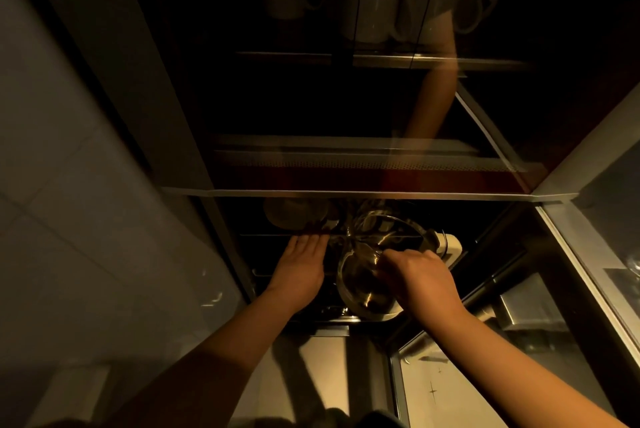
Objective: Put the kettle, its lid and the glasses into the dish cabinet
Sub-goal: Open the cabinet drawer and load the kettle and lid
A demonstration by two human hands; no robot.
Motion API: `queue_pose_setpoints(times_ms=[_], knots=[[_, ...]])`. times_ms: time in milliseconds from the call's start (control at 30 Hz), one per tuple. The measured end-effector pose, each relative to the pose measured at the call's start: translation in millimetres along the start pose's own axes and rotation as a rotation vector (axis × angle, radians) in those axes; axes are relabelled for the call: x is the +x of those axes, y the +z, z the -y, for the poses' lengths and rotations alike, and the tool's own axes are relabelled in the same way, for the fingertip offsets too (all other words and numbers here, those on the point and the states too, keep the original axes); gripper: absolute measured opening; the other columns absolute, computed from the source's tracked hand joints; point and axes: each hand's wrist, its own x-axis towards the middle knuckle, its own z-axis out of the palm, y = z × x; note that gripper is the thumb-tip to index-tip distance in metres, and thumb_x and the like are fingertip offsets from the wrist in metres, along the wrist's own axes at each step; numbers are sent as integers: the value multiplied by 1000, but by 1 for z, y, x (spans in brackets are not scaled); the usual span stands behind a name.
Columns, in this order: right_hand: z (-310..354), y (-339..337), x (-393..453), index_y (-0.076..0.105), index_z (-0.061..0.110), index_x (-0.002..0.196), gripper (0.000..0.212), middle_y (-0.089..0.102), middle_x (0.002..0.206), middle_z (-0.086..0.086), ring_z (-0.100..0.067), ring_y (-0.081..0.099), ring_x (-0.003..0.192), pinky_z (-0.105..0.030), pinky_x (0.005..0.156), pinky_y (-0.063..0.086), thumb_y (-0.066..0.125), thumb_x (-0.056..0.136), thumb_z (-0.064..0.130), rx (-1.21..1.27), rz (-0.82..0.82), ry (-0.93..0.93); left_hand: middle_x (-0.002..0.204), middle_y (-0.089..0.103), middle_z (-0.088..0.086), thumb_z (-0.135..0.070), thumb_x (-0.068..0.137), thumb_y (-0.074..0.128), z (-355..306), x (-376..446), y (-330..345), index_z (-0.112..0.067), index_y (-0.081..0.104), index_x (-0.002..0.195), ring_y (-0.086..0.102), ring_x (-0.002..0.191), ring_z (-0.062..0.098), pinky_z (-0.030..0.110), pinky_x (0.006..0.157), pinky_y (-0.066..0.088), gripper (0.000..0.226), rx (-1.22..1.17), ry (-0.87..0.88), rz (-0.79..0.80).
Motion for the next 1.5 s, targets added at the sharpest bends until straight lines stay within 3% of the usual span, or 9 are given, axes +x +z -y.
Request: queue_pose_setpoints(times_ms=[200, 300, 433, 600, 800, 1033, 1200, 1367, 1500], knots=[[-2, -5, -5, 64, 30, 91, 8, 65, 76, 6, -11, 59, 74, -22, 66, 26, 66, 83, 32, -17, 13, -49, 157, 10, -1, -22, 92, 41, -29, -16, -52, -18, 7, 150, 10, 145, 15, 25, 115, -4, 67, -374, 178, -326], [-2, -12, -7, 64, 29, 86, 8, 65, 71, 7, -12, 60, 70, -24, 64, 28, 68, 81, 31, -31, 16, -90, 148, 39, 3, -25, 87, 50, -40, -17, -73, -15, 38, 141, 25, 141, 16, 33, 117, 9, 57, -301, 404, -399], [-4, -27, -15, 62, 31, 91, 9, 64, 75, 7, -12, 59, 75, -25, 66, 29, 65, 82, 32, -16, 29, -152, 107, 63, 1, -33, 86, 59, -46, -15, -93, -16, 60, 113, 53, 111, 14, 31, 115, 17, 32, -245, 478, -343], [-8, -46, -24, 58, 34, 101, 15, 64, 87, 8, -12, 58, 86, -26, 73, 33, 51, 90, 41, -2, 53, -223, 93, 62, -4, -32, 86, 62, -59, -20, -119, -20, 58, 99, 55, 94, 12, 33, 104, 38, 19, -301, 515, -174], [-13, -72, -36, 57, 37, 109, 22, 66, 95, 10, -9, 58, 94, -25, 76, 33, 49, 90, 45, 18, 76, -309, 98, 63, -10, -33, 91, 57, -74, -30, -146, -29, 56, 100, 53, 96, 10, 36, 97, 39, 10, -336, 512, 16], [-33, -103, -49, 63, 21, 83, 30, 65, 72, 5, -15, 62, 67, -25, 63, 43, 52, 85, 50, 35, -3, -529, 90, 59, -16, -37, 90, 54, -78, -47, -170, -37, 53, 93, 49, 95, 2, 41, 95, 42, 3, -348, 500, 60], [-56, -108, -53, 63, 17, 75, 37, 62, 73, 5, -14, 60, 69, -31, 68, 51, 50, 85, 49, 93, -114, -676, 89, 58, -17, -37, 89, 57, -79, -62, -184, -36, 54, 90, 49, 96, 0, 39, 94, 44, 3, -291, 476, 64], [-46, -102, -53, 58, 21, 80, 28, 60, 80, 7, -8, 53, 75, -23, 71, 40, 52, 86, 48, 190, -80, -683, 87, 58, -15, -47, 88, 54, -95, -76, -201, -33, 54, 93, 54, 82, 1, 32, 77, 51, 14, -239, 445, 29], [-33, -106, -49, 56, 25, 90, 18, 56, 85, 13, 7, 37, 79, -14, 73, 28, 53, 88, 43, 266, -36, -679, 79, 55, -15, -57, 91, 38, -121, -83, -199, -29, 54, 92, 52, 71, 3, 20, 69, 36, 33, -130, 444, -214]])
